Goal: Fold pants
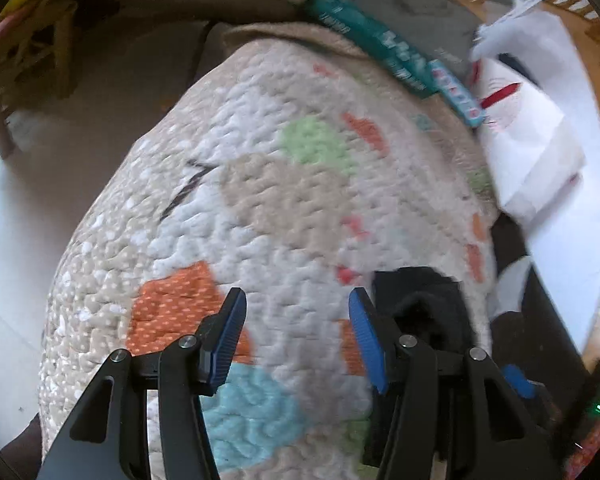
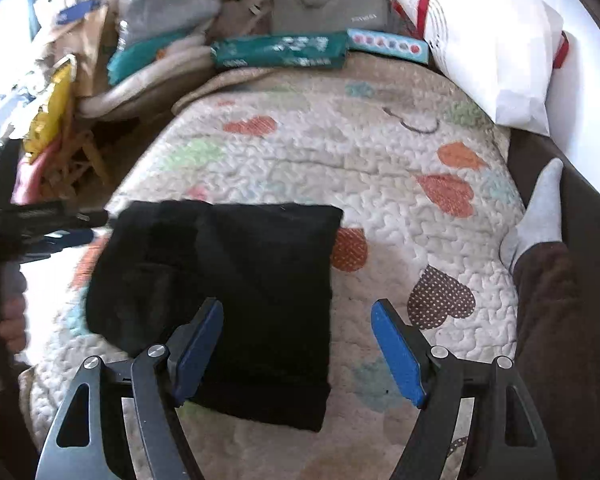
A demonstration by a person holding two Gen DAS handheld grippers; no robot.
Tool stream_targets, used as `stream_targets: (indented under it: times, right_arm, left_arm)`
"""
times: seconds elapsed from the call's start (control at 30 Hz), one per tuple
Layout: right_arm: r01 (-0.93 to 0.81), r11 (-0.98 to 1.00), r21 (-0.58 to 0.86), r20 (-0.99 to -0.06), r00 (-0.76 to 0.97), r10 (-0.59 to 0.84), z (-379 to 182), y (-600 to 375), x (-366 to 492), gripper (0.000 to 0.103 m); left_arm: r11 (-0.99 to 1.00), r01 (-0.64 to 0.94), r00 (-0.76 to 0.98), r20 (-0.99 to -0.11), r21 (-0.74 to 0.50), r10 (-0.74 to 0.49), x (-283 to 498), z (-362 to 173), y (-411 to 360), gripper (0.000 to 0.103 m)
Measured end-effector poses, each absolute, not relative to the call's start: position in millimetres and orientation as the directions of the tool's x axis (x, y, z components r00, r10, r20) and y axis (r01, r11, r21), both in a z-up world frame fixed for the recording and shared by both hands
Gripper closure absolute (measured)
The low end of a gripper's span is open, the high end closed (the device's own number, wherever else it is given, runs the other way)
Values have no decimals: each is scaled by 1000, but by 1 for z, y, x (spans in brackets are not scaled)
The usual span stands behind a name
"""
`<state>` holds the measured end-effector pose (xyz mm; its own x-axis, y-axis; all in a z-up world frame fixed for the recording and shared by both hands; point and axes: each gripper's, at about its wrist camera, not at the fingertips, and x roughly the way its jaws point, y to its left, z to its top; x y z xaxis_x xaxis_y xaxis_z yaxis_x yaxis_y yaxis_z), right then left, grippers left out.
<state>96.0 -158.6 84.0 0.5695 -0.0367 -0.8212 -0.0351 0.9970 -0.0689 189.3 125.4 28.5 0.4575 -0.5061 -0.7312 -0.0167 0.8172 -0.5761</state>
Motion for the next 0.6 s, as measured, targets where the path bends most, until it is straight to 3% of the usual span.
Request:
stream_targets:
  times: [0.13,0.2,0.33,0.6]
  right_arm:
    - [4,1000,5,-850,527,2,67,-167,102,22]
    - [-4,1000,27,-869,495,25,57,-165,102,22]
    - [-15,997,-71,-882,468,-56,43,-164,104,24]
    - [44,993,-110,-884,452,-118,36,-195,106,21]
  left_arm:
    - [731,120,430,-629,-671,-648,173,47,94,49]
    - [754,153,412,-652,-639,-636,167,47,74,49]
    - [806,121,356,-733,-579,-580,166,23,56,49]
    - [785,114,319,-726,-609,-609,162,4,43,40]
